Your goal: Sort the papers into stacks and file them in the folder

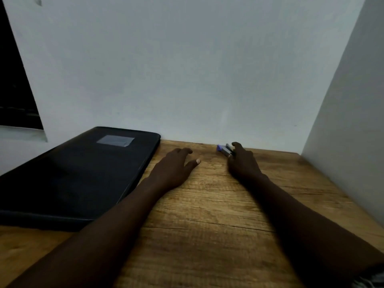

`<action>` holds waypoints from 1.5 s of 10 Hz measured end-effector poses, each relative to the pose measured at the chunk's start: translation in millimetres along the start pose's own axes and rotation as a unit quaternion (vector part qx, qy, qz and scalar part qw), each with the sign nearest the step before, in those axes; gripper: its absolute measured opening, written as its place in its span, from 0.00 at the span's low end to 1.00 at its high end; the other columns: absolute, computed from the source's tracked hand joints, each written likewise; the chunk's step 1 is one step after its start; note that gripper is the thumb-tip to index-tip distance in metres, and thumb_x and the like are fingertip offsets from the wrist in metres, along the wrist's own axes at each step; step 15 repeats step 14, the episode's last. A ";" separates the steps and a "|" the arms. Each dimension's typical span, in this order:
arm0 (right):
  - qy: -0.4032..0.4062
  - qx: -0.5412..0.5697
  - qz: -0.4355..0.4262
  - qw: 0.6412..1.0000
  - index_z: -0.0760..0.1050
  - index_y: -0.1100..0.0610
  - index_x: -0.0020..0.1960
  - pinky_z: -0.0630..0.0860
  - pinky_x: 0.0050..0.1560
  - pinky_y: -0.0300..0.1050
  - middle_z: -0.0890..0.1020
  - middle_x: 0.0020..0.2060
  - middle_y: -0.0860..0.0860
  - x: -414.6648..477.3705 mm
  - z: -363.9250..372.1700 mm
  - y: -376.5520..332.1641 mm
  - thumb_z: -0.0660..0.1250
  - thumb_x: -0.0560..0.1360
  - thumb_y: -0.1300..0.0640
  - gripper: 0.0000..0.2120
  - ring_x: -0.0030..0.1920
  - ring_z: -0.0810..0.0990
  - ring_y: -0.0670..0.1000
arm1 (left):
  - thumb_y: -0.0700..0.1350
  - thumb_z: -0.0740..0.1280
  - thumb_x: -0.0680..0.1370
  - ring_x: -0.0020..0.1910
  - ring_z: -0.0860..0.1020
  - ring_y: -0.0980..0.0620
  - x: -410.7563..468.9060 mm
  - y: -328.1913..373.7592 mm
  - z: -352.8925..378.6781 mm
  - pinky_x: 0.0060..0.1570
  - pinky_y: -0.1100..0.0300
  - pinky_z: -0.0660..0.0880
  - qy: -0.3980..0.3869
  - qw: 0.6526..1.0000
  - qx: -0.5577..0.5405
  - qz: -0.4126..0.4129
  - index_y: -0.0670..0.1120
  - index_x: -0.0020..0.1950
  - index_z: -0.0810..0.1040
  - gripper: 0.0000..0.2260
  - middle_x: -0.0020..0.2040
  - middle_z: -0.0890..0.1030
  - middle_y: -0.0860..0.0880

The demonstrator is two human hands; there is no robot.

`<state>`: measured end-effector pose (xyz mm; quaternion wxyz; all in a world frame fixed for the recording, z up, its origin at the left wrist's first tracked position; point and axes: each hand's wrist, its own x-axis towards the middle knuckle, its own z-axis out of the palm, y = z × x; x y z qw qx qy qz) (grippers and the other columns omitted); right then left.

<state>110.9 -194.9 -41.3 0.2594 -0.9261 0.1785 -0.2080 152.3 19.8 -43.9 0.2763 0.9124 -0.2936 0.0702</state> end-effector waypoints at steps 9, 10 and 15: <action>-0.066 0.125 -0.168 0.976 0.82 0.52 0.55 0.76 0.48 0.42 0.85 0.46 0.50 -47.0 77.4 -134.2 0.70 0.73 0.55 0.11 0.47 0.82 0.48 | 0.43 0.64 0.82 0.61 0.78 0.47 -14.2 -81.4 -70.8 0.56 0.62 0.69 0.132 0.981 -0.092 -0.111 0.44 0.66 0.78 0.13 0.63 0.80 0.42; -0.068 0.117 -0.175 0.975 0.81 0.53 0.61 0.77 0.56 0.46 0.85 0.51 0.51 -45.1 79.7 -137.8 0.71 0.73 0.57 0.17 0.51 0.82 0.48 | 0.40 0.62 0.81 0.58 0.78 0.46 -12.6 -83.2 -69.8 0.55 0.60 0.71 0.132 0.983 -0.066 -0.112 0.47 0.66 0.78 0.15 0.63 0.79 0.42; -0.075 0.207 -0.113 0.969 0.74 0.55 0.67 0.75 0.57 0.44 0.80 0.61 0.54 -43.3 75.1 -136.7 0.70 0.72 0.57 0.24 0.58 0.78 0.50 | 0.35 0.61 0.80 0.55 0.78 0.47 -9.2 -85.6 -66.9 0.52 0.64 0.68 0.145 0.980 -0.057 -0.121 0.44 0.64 0.79 0.14 0.60 0.81 0.41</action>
